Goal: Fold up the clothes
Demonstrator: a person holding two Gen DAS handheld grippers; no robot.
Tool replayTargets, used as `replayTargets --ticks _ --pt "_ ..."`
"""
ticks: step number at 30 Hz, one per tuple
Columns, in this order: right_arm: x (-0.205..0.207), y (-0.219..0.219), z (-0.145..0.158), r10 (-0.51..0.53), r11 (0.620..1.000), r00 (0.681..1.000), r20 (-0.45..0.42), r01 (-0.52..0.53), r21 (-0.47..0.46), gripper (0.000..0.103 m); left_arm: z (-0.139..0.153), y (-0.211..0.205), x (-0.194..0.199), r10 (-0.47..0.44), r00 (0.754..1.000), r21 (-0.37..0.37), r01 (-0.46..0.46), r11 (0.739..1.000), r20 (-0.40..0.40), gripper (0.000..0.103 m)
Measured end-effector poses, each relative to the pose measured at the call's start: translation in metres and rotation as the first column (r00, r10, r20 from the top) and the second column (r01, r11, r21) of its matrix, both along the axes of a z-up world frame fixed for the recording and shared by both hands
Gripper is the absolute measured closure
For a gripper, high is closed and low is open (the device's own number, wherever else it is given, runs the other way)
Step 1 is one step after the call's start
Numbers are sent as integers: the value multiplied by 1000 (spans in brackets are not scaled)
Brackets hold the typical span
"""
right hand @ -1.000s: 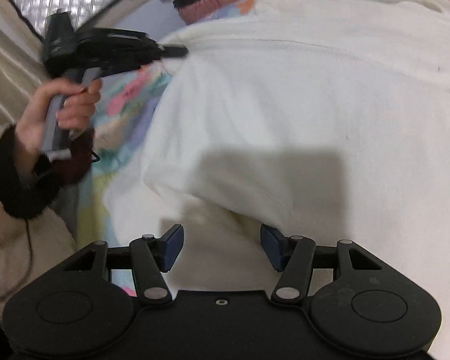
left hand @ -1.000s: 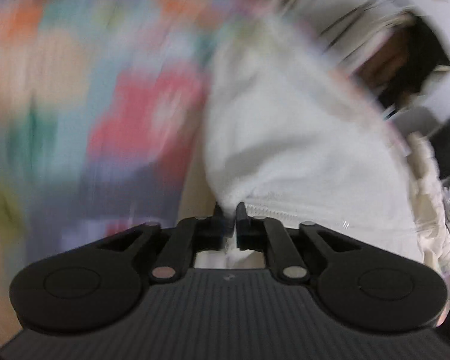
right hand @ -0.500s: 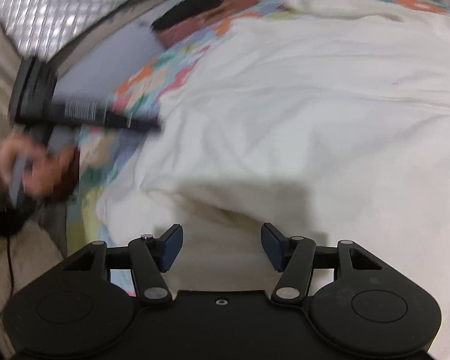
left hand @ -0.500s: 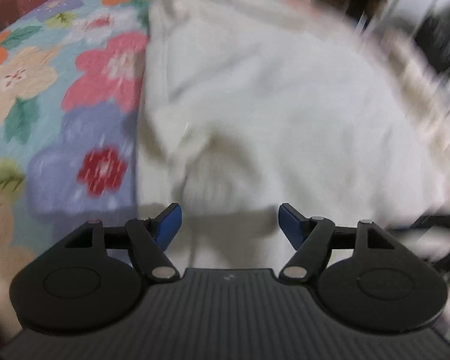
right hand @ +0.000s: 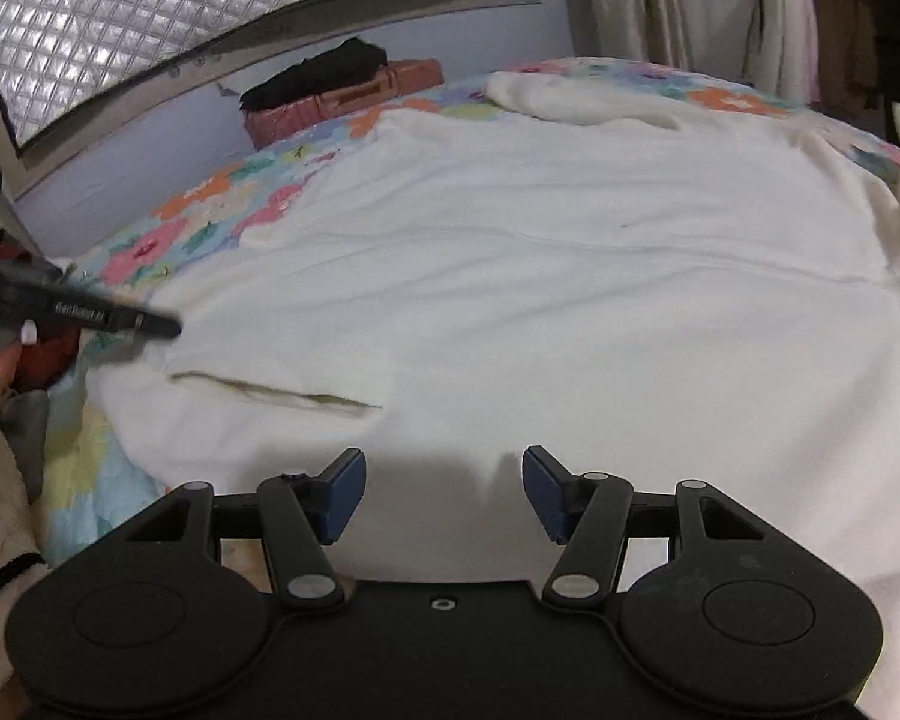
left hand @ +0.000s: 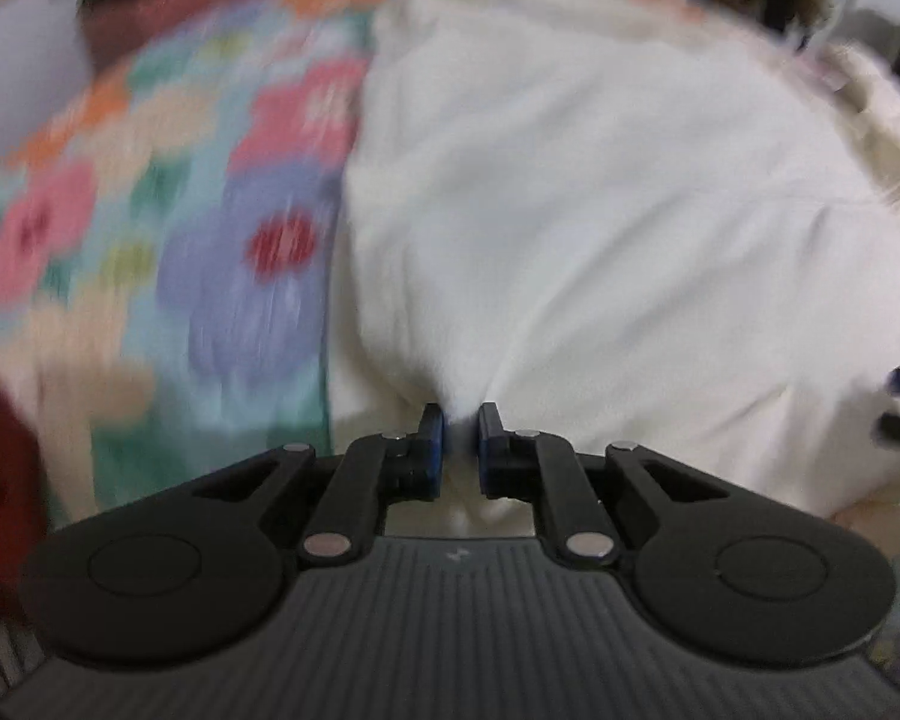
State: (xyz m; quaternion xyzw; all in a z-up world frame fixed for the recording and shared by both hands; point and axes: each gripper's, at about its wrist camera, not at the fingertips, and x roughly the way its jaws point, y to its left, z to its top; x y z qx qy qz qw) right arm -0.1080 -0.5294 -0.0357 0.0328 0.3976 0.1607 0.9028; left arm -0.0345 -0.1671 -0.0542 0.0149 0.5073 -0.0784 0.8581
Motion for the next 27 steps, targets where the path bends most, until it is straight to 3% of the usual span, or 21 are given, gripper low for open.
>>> replayTargets --ticks 3,5,12,14,17,21,25,27 --pt "-9 -8 3 -57 997 998 3 57 -52 39 -8 1 4 17 999 18 -16 1000 -52 84" --pt "-14 -15 3 -119 986 993 3 119 -121 39 -4 3 1 51 997 30 -50 998 -51 67" --pt "-33 -53 -22 -250 955 961 -115 225 -195 37 2 -4 -7 35 999 90 -33 995 -27 65" --pt "-44 -63 -27 -273 956 951 -144 252 -146 37 5 -9 -9 31 999 122 -30 992 -11 60" --pt "-55 -61 -25 -256 957 956 -141 230 -178 37 18 -24 -22 11 1000 148 -14 989 26 52" --pt "-65 -57 -20 -253 954 957 -143 222 -202 37 39 -35 -44 17 998 119 -25 993 64 44" --pt "-79 -63 -17 -270 954 949 -164 241 -177 36 56 -46 -67 39 996 72 -45 996 85 36" --pt "-86 -68 -18 -282 955 942 -185 257 -147 34 63 -54 -79 30 995 83 -38 996 98 31"
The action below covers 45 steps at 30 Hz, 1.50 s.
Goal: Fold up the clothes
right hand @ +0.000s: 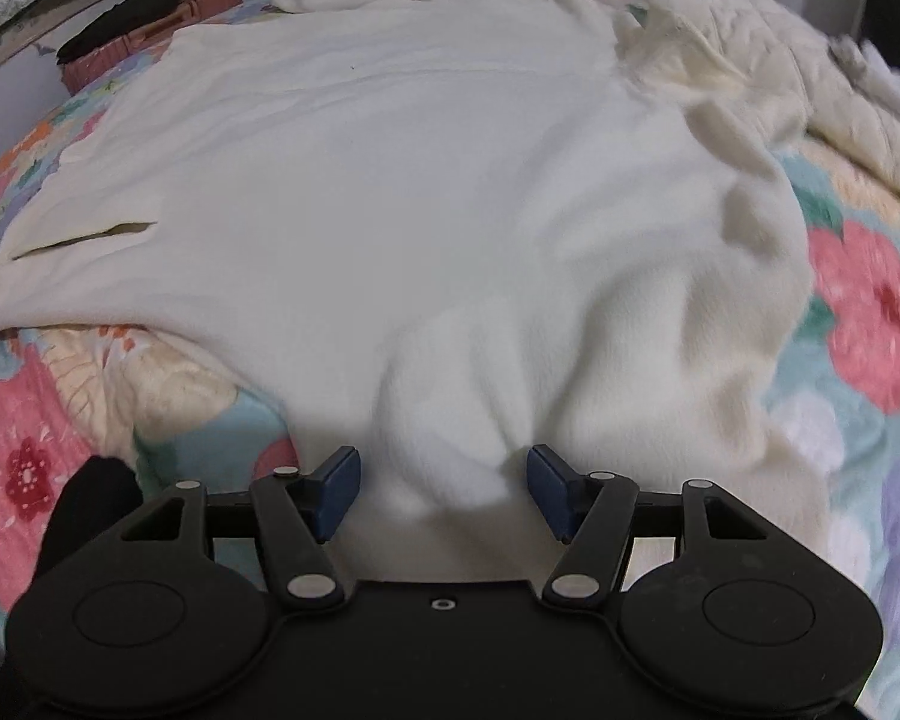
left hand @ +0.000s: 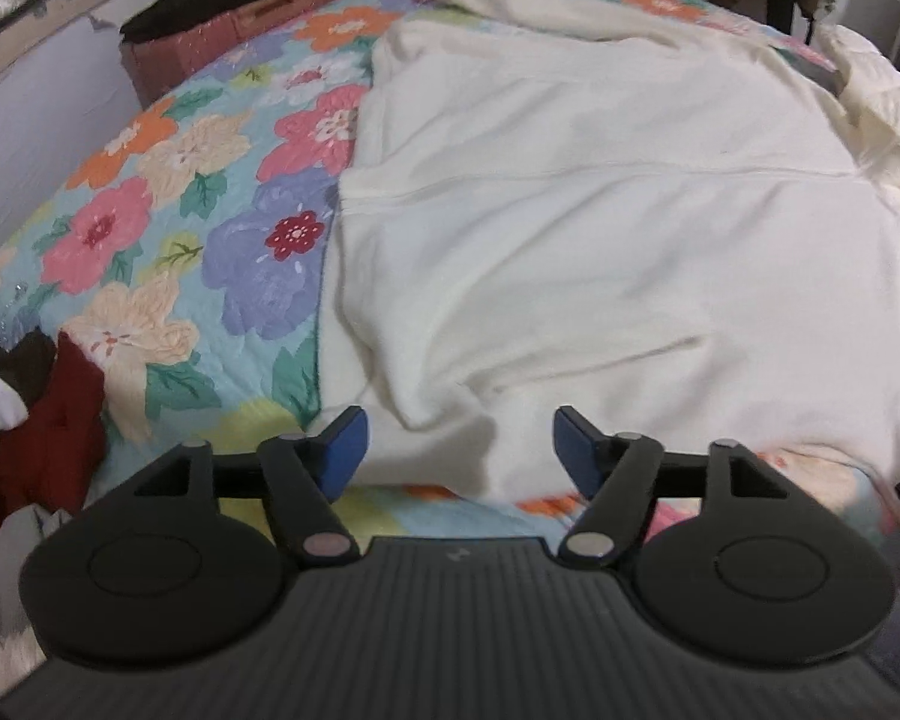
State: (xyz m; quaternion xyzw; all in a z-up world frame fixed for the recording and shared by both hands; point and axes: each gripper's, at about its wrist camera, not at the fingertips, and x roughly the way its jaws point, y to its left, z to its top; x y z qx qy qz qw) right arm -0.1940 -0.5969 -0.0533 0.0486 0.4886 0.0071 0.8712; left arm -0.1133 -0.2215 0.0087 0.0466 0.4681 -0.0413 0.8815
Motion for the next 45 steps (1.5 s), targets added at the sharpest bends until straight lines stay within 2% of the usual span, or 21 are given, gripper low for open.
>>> replayTargets --ticks 5,8,9,10,11,16,20,31,45 --pt "-20 -11 18 -40 997 999 16 39 62 33 15 -24 -27 -17 1000 23 17 1000 7 28" --pt "-35 -5 41 -23 998 998 63 20 53 33 28 -42 -47 -41 998 39 39 998 39 21" --pt "-39 -1 48 -18 999 997 79 14 48 30 33 -48 -55 -52 997 44 50 998 54 21" --pt "-44 3 56 -13 999 996 94 9 42 20 37 -53 -61 -63 996 48 60 997 67 18" --pt "-48 8 62 -13 999 994 107 9 32 16 41 -57 -67 -70 995 49 67 997 77 16" --pt "-68 26 95 43 999 980 195 -40 -19 13 59 -75 -90 -96 989 83 87 993 111 11" --pt "-76 31 119 38 999 972 231 -29 -42 12 70 -85 -105 -106 985 120 90 989 134 7" --pt "-95 28 150 -51 998 966 254 59 -24 12 85 -104 -121 -174 976 124 158 980 134 1" --pt "-99 44 155 -6 996 972 237 26 -81 12 88 -115 -131 -218 967 134 201 970 129 0"
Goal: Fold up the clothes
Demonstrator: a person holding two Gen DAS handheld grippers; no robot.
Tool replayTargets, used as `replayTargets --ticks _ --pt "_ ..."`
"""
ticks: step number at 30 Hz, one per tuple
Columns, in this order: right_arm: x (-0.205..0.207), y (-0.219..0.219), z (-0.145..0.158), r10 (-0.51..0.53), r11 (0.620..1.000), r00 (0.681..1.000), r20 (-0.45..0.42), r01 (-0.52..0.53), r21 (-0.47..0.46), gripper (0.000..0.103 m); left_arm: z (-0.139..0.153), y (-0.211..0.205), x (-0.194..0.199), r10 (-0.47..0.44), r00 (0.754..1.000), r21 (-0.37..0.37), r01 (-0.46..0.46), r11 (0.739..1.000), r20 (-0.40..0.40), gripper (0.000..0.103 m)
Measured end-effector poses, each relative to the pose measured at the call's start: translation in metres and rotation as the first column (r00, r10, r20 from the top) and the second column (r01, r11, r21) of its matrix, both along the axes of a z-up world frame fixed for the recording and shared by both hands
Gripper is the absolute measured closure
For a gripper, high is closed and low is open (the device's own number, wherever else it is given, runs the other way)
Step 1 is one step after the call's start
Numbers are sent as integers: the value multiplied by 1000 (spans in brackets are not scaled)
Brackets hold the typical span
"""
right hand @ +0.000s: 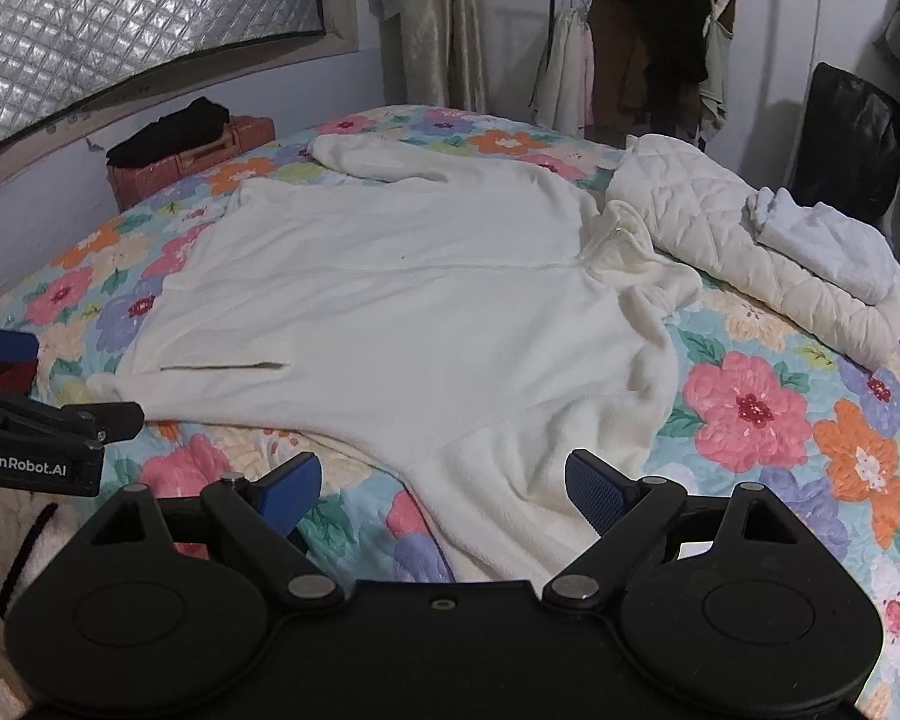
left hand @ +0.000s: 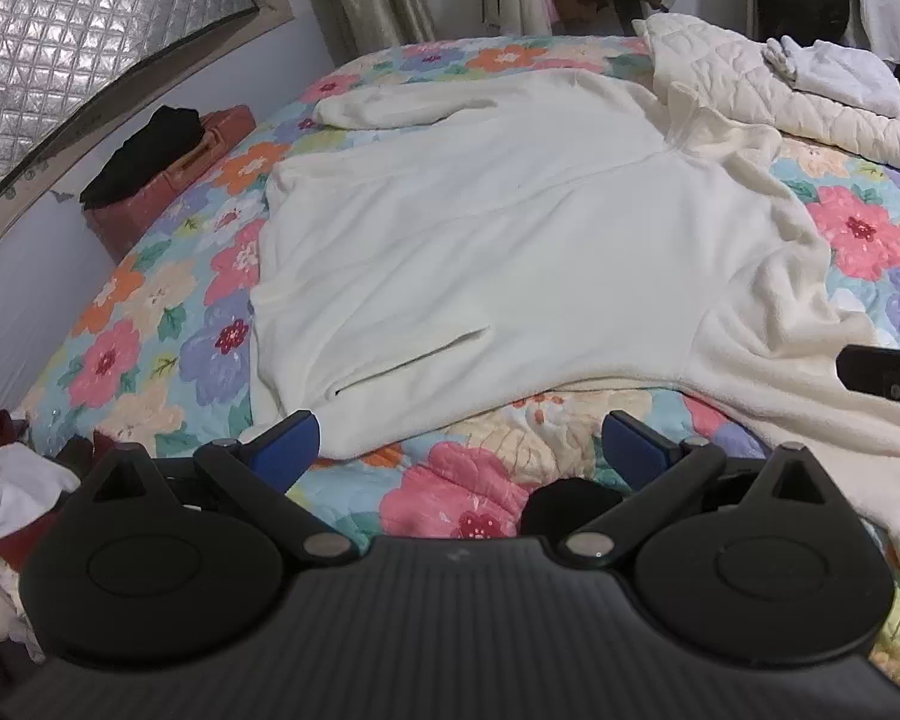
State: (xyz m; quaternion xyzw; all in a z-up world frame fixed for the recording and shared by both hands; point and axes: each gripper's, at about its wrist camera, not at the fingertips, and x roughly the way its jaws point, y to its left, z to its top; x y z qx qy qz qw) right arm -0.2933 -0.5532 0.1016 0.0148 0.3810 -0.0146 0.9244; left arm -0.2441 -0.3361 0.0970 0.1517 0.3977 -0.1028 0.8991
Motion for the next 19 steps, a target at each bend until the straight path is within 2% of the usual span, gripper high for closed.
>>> replayTargets --ticks 5,19 --pt "1 3 -3 8 1000 1000 -14 -8 -13 12 -3 1 1 -2 1000 -33 1 999 -28 0" --pt "-2 6 -7 11 1000 999 -30 -11 -7 12 -4 -5 -2 -1 1000 -15 1 1000 -20 0"
